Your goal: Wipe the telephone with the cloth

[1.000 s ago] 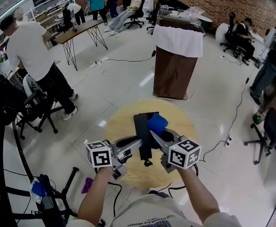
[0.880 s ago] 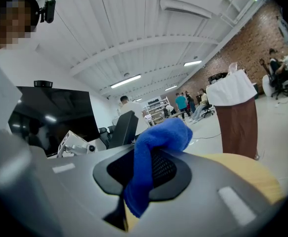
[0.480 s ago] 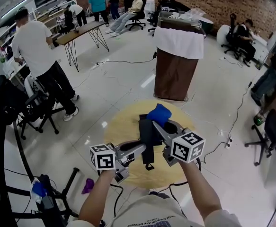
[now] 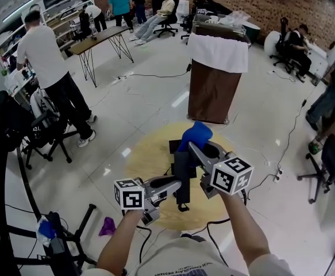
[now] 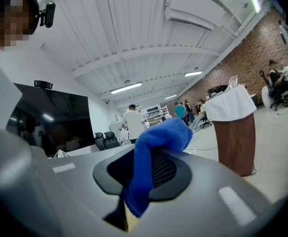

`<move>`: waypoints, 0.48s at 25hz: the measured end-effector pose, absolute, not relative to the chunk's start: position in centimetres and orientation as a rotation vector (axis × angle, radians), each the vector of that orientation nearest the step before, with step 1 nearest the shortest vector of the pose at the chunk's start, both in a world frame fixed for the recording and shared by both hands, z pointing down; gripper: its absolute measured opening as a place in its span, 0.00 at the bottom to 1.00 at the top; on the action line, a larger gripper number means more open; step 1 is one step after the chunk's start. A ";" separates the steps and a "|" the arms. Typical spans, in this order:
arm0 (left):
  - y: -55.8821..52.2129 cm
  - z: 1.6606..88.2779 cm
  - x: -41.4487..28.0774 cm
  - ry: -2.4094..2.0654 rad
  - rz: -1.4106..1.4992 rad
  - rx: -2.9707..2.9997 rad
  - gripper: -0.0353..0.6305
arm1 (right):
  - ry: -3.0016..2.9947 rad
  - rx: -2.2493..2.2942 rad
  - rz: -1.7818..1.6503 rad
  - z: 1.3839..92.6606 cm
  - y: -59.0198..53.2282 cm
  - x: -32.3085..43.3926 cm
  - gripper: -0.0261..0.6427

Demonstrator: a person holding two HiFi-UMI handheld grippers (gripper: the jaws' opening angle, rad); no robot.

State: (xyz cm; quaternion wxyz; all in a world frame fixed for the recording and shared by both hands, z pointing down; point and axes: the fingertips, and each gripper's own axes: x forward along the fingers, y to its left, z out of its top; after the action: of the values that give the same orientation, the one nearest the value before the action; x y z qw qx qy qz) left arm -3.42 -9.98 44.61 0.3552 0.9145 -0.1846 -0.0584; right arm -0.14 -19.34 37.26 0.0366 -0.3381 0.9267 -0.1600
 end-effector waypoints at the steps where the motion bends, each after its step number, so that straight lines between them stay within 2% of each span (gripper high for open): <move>1: -10.0 44.7 -3.4 -0.474 -0.150 2.361 0.15 | 2.846 -1.038 -0.487 37.1 -19.5 -0.2 0.13; 12: -10.8 45.9 -3.2 -0.486 -0.157 2.334 0.15 | 2.875 -1.068 -0.425 37.1 -20.8 0.0 0.13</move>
State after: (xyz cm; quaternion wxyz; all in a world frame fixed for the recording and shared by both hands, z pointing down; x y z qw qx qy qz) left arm -3.18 -10.76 45.87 0.3675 0.9085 -0.1893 -0.0613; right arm -0.03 -20.77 37.08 0.0227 -0.3447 0.9284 -0.1372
